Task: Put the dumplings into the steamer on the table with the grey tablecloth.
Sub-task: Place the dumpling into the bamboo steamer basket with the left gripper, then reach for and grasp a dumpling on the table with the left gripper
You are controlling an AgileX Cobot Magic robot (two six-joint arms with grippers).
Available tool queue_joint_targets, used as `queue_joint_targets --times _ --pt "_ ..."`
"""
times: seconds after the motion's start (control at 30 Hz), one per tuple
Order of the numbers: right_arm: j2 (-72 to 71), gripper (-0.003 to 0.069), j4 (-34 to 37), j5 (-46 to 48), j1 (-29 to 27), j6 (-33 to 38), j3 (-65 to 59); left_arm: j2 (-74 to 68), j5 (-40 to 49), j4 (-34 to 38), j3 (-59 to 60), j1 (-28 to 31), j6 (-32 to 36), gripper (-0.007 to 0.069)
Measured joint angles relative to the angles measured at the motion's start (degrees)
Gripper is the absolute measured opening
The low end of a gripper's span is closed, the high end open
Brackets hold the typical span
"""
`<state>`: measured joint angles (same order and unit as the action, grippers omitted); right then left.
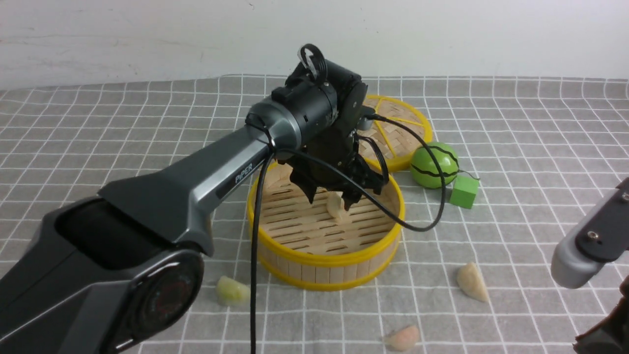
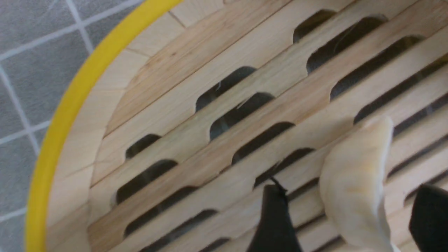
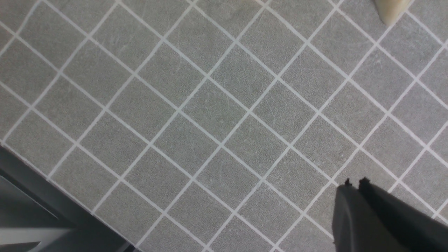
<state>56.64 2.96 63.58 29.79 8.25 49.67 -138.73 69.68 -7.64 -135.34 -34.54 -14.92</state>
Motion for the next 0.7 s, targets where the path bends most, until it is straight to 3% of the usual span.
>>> queue_joint_targets --times 0.13,0.37,0.53,0.7 --pt "0.00 0.0032 0.01 -0.53 0.00 0.00 0.00 7.62 1.30 -0.10 0.00 0.00 0.59 0.0591" --pt "0.00 0.0040 0.26 -1.85 0.00 0.00 0.00 23.92 1.51 1.13 4.25 0.00 1.37 0.0562" --pt "0.00 0.0041 0.64 -2.64 0.00 0.00 0.00 34.59 1.51 -0.34 16.70 0.00 1.37 0.0555" --pt "0.00 0.0042 1.07 -3.33 0.00 0.00 0.00 43.82 1.51 -1.79 36.57 0.00 0.18 0.0556"
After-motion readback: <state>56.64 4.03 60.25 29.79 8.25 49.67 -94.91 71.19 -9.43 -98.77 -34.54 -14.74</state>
